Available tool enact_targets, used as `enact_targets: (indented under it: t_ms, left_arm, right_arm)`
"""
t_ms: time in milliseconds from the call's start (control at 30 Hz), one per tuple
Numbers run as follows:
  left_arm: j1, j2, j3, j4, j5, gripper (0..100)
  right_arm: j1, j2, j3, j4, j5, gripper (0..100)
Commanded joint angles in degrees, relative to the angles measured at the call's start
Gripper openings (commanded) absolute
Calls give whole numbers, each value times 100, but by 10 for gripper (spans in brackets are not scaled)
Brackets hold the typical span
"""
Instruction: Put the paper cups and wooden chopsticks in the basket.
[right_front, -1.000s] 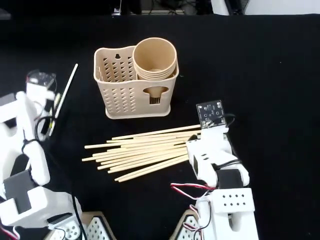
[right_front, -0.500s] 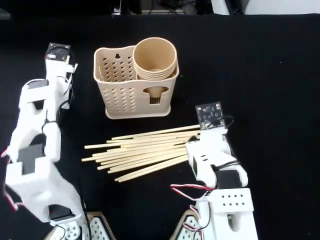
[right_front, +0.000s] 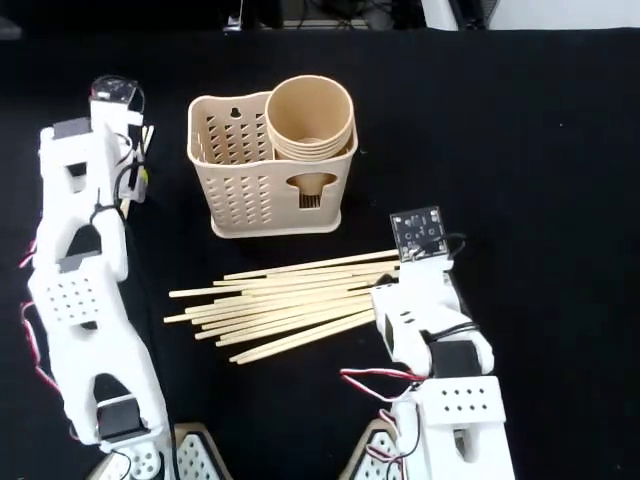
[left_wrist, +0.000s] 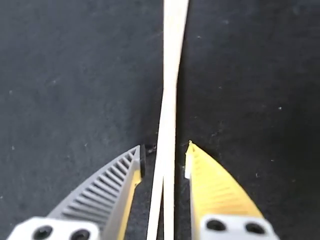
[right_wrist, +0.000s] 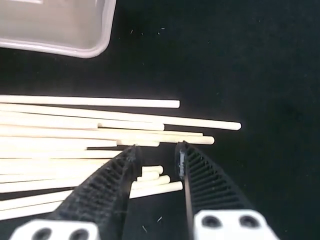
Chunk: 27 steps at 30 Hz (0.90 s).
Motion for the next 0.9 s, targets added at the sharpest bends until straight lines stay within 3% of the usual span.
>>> enact_targets:
  t_ms: [0, 333, 433, 500, 567, 733, 867]
  left_arm:
    - [57, 264, -804, 431, -378, 166]
    - [-330, 1275, -1877, 993, -466, 166]
    - [-435, 1433, -2070, 1319, -967, 166]
    - [-444, 1521, -2132, 1582, -1354, 135]
    - [-453, 1547, -2141, 1697, -1512, 33]
    - [-470, 1538, -2193, 1776, -1512, 33]
    - [-418, 1292, -2677, 2374, -1503, 30]
  right_arm:
    - [-44, -57, -22, -141, -18, 131]
    - [-53, -57, -22, -149, -18, 131]
    - [-53, -57, -31, -149, -18, 131]
    - [-53, -57, -31, -149, -18, 131]
    - [-53, -57, -22, -185, -18, 131]
    - [-53, -57, -22, -185, -18, 131]
    - [-53, -57, -22, -185, -18, 131]
